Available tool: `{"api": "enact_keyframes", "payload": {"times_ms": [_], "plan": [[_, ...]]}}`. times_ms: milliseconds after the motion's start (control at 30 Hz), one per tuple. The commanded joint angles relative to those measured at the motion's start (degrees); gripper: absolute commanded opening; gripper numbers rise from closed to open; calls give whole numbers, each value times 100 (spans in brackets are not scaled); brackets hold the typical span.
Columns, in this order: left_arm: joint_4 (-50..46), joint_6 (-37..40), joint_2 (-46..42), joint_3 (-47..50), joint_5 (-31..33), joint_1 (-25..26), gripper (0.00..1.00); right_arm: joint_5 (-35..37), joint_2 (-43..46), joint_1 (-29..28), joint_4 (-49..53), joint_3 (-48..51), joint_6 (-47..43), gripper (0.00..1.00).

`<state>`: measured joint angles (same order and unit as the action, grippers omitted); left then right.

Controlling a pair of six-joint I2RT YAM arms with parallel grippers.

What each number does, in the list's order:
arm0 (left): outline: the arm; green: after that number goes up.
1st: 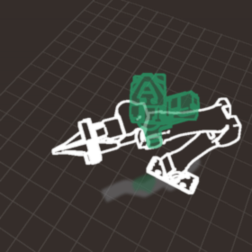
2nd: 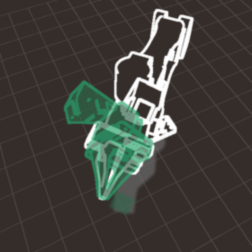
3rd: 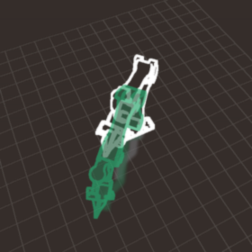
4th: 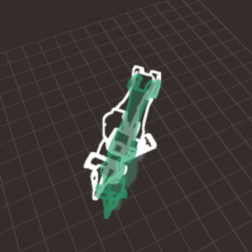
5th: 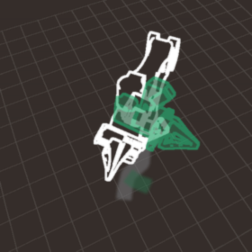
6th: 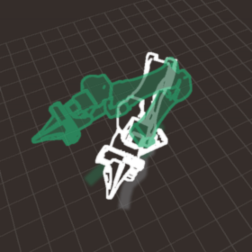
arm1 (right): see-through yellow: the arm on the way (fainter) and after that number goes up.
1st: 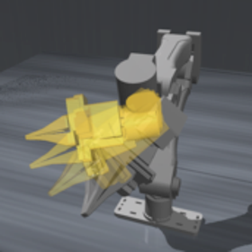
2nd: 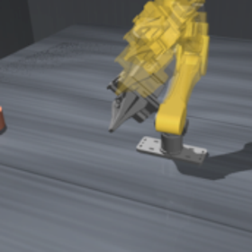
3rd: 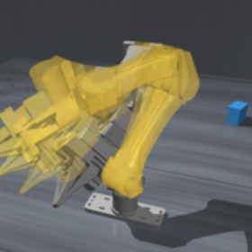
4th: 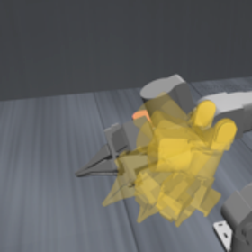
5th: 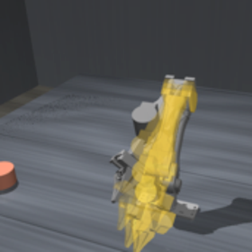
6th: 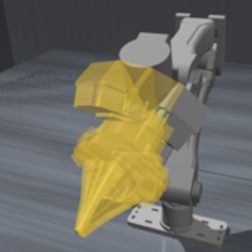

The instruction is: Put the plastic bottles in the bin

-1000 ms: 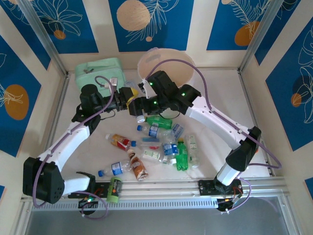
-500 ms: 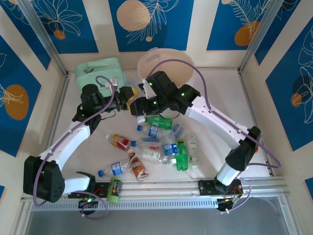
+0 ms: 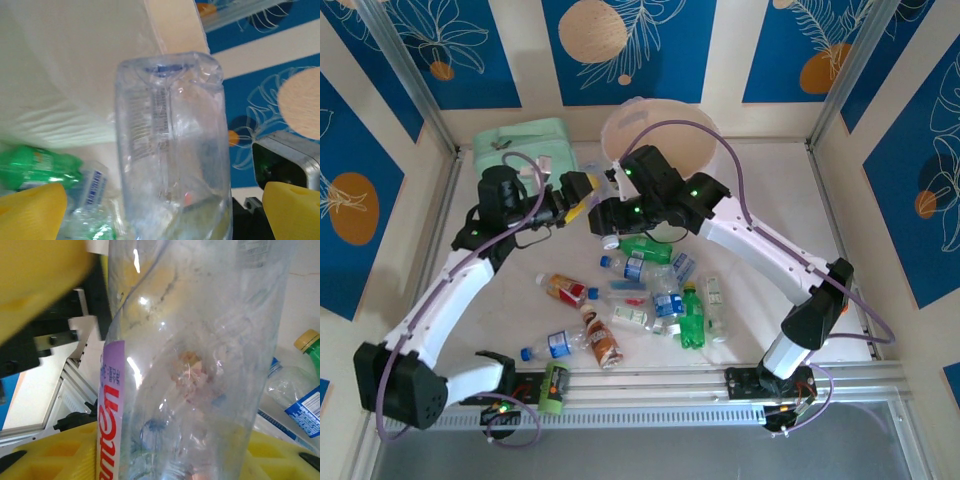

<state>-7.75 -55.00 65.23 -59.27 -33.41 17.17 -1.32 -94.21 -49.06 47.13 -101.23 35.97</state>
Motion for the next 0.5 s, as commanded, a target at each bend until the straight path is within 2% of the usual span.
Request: {"api": "enact_keyframes", "payload": {"times_ms": [0,167,467], "plan": [[-1319,956,-426,-220,1408,19,100,208,400,-8,136,7,7,51],[-1607,1057,-727,-23,1928,7,100,357,527,61,322,-232,-37,51],[-1804,1009,-929,375,1750,8,100,664,396,476,993,-1428,-372,51]]}}
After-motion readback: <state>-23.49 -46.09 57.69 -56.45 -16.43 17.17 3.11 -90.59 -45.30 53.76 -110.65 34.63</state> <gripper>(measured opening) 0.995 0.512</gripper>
